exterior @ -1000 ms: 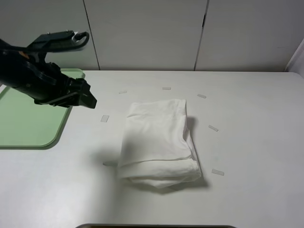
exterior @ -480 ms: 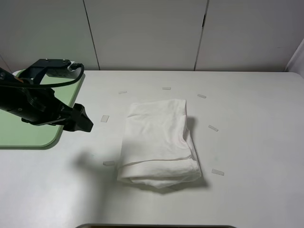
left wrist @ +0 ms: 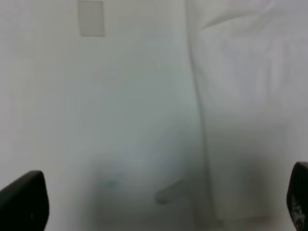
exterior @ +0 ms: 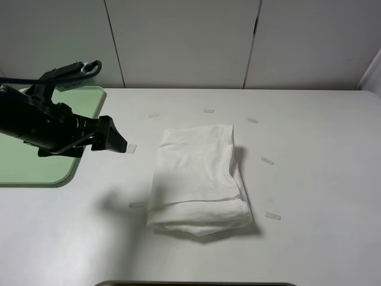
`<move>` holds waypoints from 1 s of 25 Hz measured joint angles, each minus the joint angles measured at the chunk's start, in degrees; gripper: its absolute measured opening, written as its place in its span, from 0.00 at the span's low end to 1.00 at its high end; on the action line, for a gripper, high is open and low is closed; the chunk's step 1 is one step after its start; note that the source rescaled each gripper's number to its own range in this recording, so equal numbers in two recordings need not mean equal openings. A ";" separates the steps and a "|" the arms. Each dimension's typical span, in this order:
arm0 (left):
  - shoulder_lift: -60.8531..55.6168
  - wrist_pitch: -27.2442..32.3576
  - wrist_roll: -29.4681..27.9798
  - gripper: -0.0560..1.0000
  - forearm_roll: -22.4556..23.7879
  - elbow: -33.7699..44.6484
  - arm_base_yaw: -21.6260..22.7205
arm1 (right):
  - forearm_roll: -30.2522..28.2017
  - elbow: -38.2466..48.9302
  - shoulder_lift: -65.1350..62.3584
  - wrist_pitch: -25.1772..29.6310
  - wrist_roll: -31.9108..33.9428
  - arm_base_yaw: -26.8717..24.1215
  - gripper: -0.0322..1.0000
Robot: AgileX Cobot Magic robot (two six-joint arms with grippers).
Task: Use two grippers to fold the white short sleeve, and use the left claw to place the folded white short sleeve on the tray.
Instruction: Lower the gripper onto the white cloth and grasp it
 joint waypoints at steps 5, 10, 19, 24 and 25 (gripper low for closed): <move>1.41 0.72 9.27 1.00 -15.47 0.00 0.00 | 0.00 0.00 0.00 0.00 0.00 0.00 1.00; 12.26 4.14 26.40 1.00 -34.11 0.00 -0.54 | 0.00 0.00 0.00 0.00 0.00 0.00 1.00; 25.68 2.12 38.66 1.00 -46.12 -3.56 -4.49 | 0.00 0.00 0.00 0.00 0.00 0.00 1.00; 29.44 2.48 40.40 1.00 -48.30 -6.50 -5.98 | 0.00 0.00 0.00 0.00 0.00 0.00 1.00; 30.10 2.77 40.46 1.00 -48.46 -7.09 -6.04 | 0.00 0.00 0.00 0.00 0.00 0.00 1.00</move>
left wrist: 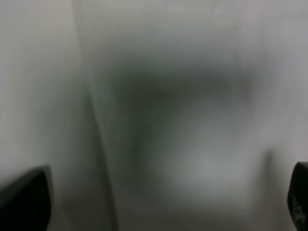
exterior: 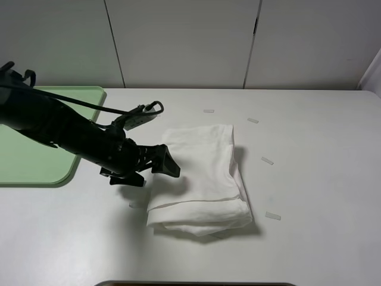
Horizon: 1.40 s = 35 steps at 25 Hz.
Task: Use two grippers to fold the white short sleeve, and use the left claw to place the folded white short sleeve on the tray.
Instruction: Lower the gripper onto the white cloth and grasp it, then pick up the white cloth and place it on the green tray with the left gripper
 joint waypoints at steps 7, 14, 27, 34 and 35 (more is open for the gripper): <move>1.93 0.85 0.07 0.94 -0.67 -2.39 -0.13 | 0.00 0.00 0.00 0.00 0.00 0.00 1.00; 2.95 -0.05 0.07 0.57 -1.27 -3.72 -0.13 | 0.00 0.00 0.00 0.00 0.00 0.00 1.00; 7.50 1.51 0.07 0.35 -6.89 -7.38 -2.78 | 0.00 0.00 0.00 0.00 0.00 0.00 1.00; 7.36 1.57 0.07 0.12 2.12 -10.11 -2.71 | 0.00 0.00 0.00 0.00 0.00 0.00 1.00; 6.30 1.21 -0.53 0.12 7.38 -10.60 -2.20 | 0.00 0.00 0.00 0.00 0.00 0.00 1.00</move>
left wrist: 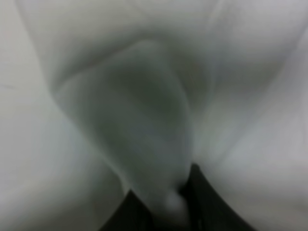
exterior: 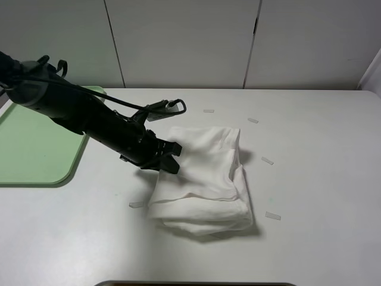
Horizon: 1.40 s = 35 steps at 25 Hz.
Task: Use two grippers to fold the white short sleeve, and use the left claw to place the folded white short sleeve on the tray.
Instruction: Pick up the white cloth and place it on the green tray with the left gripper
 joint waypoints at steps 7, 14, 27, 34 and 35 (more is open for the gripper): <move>-8.80 -4.71 -8.72 0.12 32.87 -0.32 5.42 | 0.00 0.00 0.00 0.00 0.00 0.00 1.00; -15.85 -4.21 -20.97 0.12 65.52 -0.32 13.12 | 0.00 0.00 0.00 0.00 -0.02 0.00 1.00; -17.16 -12.26 -35.95 0.12 89.58 -0.32 29.44 | 0.00 0.00 0.00 0.00 -0.02 0.00 1.00; -17.16 -17.68 -38.80 0.12 89.58 -0.32 34.71 | 0.00 0.00 0.00 0.00 -0.06 0.00 1.00; -17.16 -17.75 -38.84 0.12 89.58 -0.32 35.44 | 0.00 0.00 0.00 0.00 -0.06 0.00 1.00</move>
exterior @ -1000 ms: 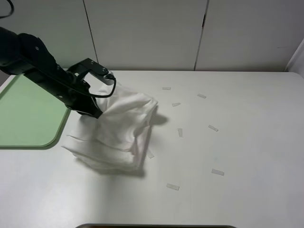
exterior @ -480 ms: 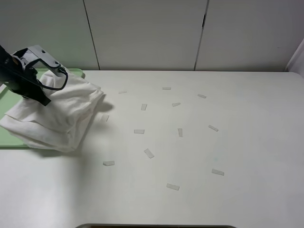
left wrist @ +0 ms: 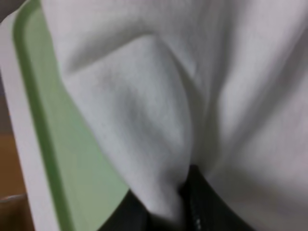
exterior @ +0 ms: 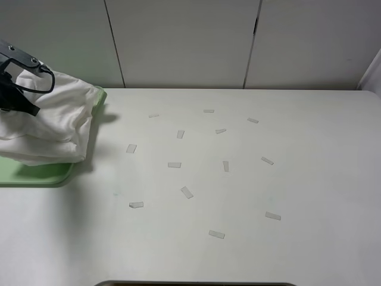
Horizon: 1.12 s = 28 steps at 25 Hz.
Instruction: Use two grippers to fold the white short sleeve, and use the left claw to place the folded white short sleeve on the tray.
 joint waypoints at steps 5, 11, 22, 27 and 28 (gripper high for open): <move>0.00 -0.22 -0.14 0.12 0.26 0.00 2.37 | 0.00 0.00 0.00 0.00 0.00 0.00 1.00; 0.00 -1.83 -0.14 0.12 0.48 0.00 3.93 | 0.00 0.00 0.00 0.00 -0.02 0.00 1.00; -0.06 -10.43 -0.26 0.93 0.51 0.00 4.06 | 0.00 0.00 0.00 0.00 -0.02 0.00 1.00; -0.27 -13.13 -0.84 0.99 0.45 0.00 4.06 | 0.00 0.00 0.00 0.00 -0.02 0.00 1.00; -0.66 -12.74 -1.35 0.99 0.45 0.00 4.06 | 0.00 0.00 0.00 0.00 -0.02 0.00 1.00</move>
